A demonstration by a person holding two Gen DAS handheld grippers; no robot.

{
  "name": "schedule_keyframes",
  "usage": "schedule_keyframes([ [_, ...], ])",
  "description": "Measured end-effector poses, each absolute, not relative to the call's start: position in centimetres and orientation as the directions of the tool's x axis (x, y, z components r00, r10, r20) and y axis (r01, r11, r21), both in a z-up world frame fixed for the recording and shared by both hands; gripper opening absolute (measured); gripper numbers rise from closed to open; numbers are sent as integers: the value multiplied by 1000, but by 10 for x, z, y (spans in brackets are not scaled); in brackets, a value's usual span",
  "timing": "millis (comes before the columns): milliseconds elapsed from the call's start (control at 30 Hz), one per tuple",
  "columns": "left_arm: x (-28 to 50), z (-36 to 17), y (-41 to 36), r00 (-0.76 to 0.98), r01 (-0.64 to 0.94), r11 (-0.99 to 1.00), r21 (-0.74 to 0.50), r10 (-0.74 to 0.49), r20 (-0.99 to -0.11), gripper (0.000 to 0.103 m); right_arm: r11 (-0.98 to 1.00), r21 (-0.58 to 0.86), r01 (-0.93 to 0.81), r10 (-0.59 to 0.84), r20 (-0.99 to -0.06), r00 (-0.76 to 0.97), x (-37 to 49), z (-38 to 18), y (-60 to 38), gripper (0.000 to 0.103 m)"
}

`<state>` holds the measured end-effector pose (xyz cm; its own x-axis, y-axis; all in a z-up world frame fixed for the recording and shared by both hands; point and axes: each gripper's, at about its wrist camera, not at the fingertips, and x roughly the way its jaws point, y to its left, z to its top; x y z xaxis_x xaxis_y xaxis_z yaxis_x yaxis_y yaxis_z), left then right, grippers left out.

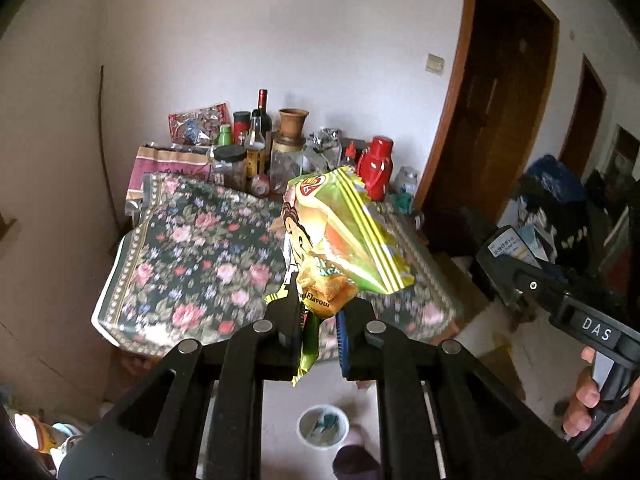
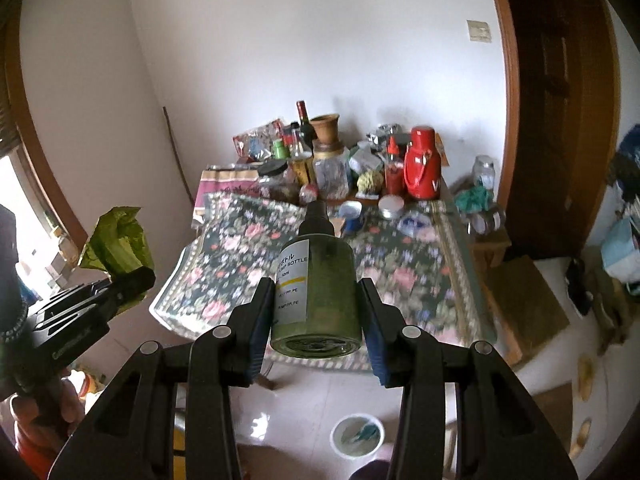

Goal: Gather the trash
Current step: 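Carry the snack wrapper and green bottle down over the white bucket, then open both tools to drop wrapper and bottle into the bucket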

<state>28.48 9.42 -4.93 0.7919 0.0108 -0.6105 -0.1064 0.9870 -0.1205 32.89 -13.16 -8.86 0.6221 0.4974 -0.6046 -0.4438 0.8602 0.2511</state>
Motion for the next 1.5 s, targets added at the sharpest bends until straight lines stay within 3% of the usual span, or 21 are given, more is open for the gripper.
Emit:
schedule_keyframes([
  [400, 220, -86, 85, 721, -35, 986, -162, -87, -688, 13, 895, 254, -366, 432, -695, 574, 259, -123, -137, 39],
  [833, 249, -180, 49, 572, -41, 981, -191, -133, -809, 13, 908, 271, -319, 397, -801, 449, 277, -206, -167, 39],
  [1200, 294, -331, 31, 424, -87, 974, -210, -155, -892, 13, 911, 265, -316, 356, -892, 279, 314, -345, -167, 39],
  [1500, 307, -480, 50, 318, -176, 961, -214, -150, -936, 13, 902, 267, -341, 351, -911, 218, 338, -457, -141, 39],
])
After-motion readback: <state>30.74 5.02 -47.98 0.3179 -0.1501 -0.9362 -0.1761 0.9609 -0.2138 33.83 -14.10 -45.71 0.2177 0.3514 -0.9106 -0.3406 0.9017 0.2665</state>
